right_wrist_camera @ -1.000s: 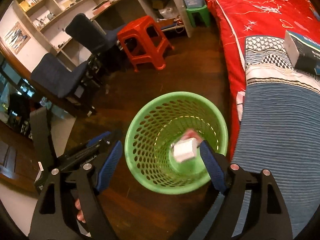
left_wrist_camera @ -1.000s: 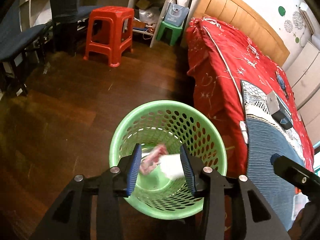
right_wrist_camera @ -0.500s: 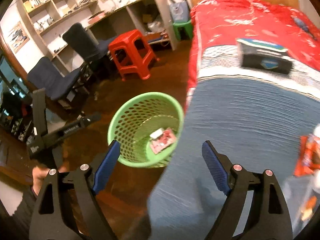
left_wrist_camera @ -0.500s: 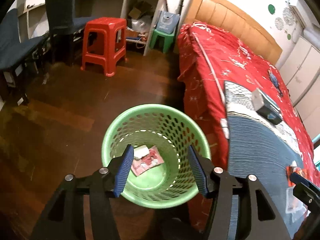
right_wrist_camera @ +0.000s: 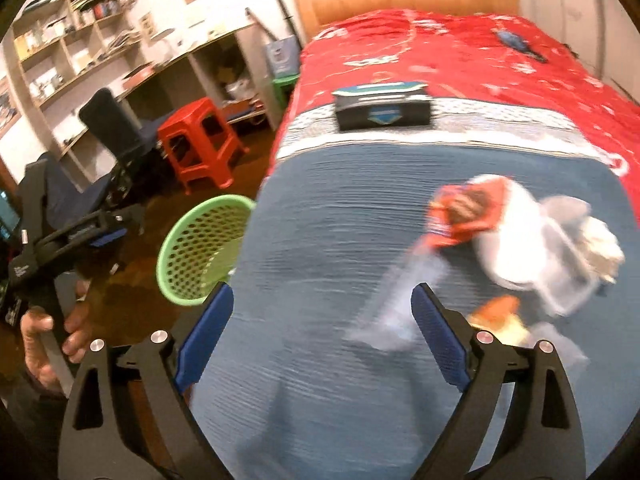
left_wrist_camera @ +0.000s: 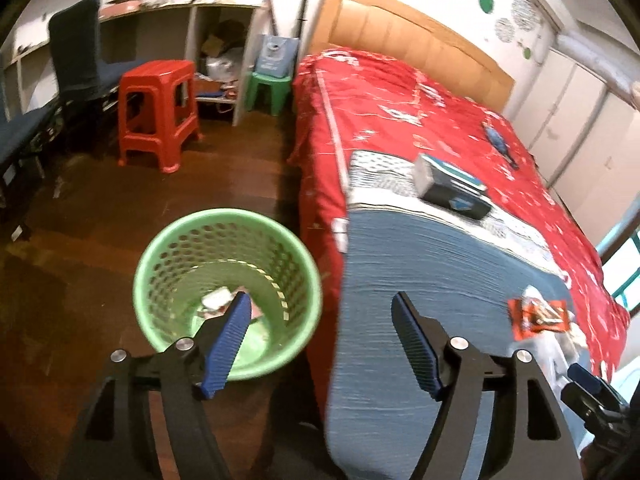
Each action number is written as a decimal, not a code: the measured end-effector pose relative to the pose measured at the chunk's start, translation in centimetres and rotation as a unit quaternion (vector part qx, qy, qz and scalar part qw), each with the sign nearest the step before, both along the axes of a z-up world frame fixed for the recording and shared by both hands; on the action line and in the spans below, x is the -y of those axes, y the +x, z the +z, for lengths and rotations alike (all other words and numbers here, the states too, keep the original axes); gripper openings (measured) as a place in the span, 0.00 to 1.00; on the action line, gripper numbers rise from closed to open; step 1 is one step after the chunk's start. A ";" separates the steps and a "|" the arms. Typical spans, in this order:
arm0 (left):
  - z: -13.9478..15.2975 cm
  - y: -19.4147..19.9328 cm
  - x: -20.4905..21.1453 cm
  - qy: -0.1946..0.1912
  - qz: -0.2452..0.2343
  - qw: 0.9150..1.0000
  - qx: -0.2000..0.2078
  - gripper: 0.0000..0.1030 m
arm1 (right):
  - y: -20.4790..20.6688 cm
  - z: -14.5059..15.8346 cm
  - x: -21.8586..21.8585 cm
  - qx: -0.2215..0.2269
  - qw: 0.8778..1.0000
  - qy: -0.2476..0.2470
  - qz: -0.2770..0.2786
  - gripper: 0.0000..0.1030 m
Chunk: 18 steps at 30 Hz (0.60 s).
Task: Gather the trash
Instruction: 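Move both tools back to the remaining trash on the blanket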
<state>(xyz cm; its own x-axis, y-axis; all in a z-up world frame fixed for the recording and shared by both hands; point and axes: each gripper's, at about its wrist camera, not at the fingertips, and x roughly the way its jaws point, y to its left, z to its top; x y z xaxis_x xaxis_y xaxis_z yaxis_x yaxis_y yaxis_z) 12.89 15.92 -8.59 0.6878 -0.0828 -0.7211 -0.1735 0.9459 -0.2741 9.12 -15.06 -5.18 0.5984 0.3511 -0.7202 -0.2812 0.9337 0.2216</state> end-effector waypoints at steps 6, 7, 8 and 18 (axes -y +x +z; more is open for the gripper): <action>1.5 -0.1 5.3 0.016 -0.044 0.999 0.011 0.75 | -1.8 0.6 6.2 0.021 0.998 -0.011 -0.057 0.90; 1.7 -0.1 5.8 0.017 -0.050 0.999 0.012 0.75 | -2.1 0.5 7.4 0.023 0.997 -0.016 -0.070 0.90; 1.8 0.0 6.6 0.018 -0.058 0.998 0.013 0.75 | -2.3 0.5 8.3 0.024 0.996 -0.019 -0.079 0.90; 2.2 -0.1 13.4 0.023 -0.128 0.992 0.005 0.75 | -1.5 -1.0 17.0 0.006 0.989 -0.031 -0.147 0.90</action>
